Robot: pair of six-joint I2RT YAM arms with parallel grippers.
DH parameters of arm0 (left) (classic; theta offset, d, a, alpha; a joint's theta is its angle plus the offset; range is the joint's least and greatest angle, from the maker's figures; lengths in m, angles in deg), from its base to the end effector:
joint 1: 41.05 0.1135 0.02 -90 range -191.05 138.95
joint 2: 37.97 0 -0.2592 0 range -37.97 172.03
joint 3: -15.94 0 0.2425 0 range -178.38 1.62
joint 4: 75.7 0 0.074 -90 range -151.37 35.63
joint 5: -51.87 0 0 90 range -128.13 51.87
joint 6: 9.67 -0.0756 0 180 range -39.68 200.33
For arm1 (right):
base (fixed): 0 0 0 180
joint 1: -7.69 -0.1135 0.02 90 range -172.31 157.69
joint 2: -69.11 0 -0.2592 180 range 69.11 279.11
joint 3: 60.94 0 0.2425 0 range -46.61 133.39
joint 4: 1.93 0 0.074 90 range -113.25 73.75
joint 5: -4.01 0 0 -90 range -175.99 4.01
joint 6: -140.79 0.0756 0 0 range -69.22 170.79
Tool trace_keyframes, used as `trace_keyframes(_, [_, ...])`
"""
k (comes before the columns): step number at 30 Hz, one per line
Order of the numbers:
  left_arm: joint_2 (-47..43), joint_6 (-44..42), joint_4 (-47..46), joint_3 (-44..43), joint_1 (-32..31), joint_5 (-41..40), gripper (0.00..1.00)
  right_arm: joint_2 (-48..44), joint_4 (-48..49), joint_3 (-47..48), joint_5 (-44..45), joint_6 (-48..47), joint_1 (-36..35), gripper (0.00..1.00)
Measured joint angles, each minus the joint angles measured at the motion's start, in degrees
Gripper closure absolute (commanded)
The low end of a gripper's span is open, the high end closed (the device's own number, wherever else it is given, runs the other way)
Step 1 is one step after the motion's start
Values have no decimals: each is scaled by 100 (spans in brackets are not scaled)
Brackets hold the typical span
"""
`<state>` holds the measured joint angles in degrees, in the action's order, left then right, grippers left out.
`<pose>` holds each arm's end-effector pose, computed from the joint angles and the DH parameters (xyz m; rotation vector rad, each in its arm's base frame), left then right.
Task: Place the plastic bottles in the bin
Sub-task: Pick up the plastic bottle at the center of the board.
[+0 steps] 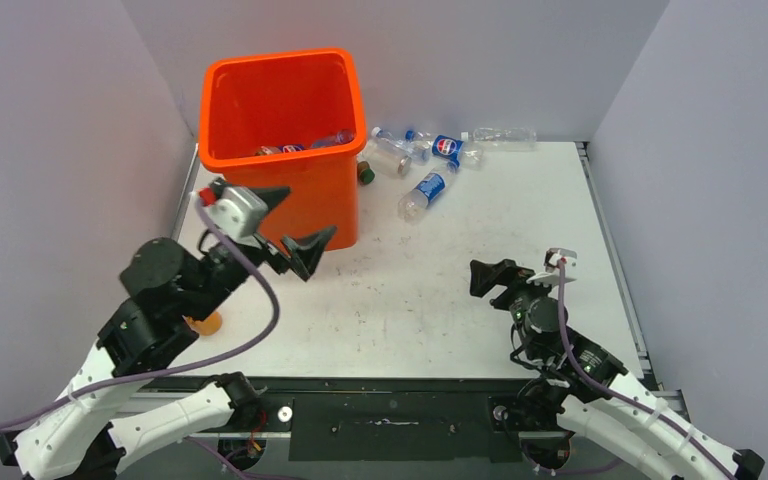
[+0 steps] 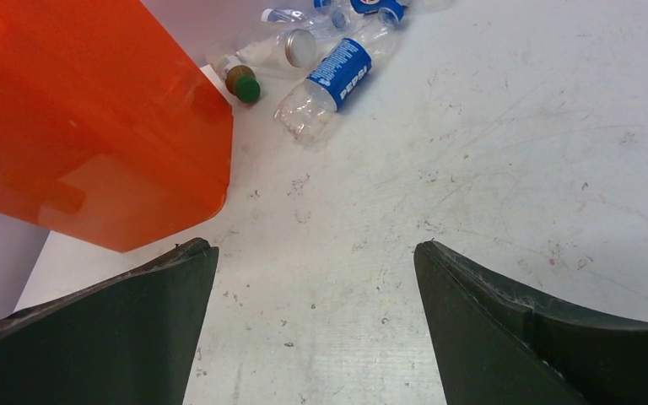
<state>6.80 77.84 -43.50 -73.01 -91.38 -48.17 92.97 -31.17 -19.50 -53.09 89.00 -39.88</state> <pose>0.1092 -0.1110 0.4959 0.4801 1.3033 -0.5802 0.1307 0.0821 0.2638 0.2734 1.7567 0.5845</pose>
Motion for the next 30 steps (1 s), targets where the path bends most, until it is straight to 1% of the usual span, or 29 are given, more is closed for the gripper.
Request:
trace_keyframes(4, [-212, -76, 398, 999, -24, 623, 4, 341, 367, -175, 13, -42, 0, 10])
trace_keyframes(8, [-463, -66, 306, 2083, -26, 1023, 4, 1032, 656, -181, -74, -136, 37, 10])
trace_keyframes(11, [-621, 17, 140, 2643, -26, 1073, 4, 1668, 870, -177, -269, -153, 157, 10])
trace_keyframes(13, [-667, 92, 39, 2809, -26, 1058, 4, 2122, 1051, -173, -535, -125, 389, 10])
trace_keyframes(15, [-708, 208, -96, 2898, -26, 992, 4, 2527, 1314, -175, -898, -26, 776, 10])
trace_keyframes(18, [-872, 315, -326, 3071, -26, 839, 4, 3027, 1943, -190, -1480, 254, 1478, 10])
trace_keyframes(23, [-1163, 330, -498, 3412, -26, 577, 4, 4041, 3237, -295, -2328, 844, 2369, 10])
trace_keyframes(26, [-1215, 330, -549, 3442, -26, 348, 4, 5012, 3954, -243, -2684, 1158, 2651, 10])
trace_keyframes(30, [-1322, 330, -632, 3467, -26, 9, 4, 6249, 4496, 168, -2962, 1416, 2662, 10])
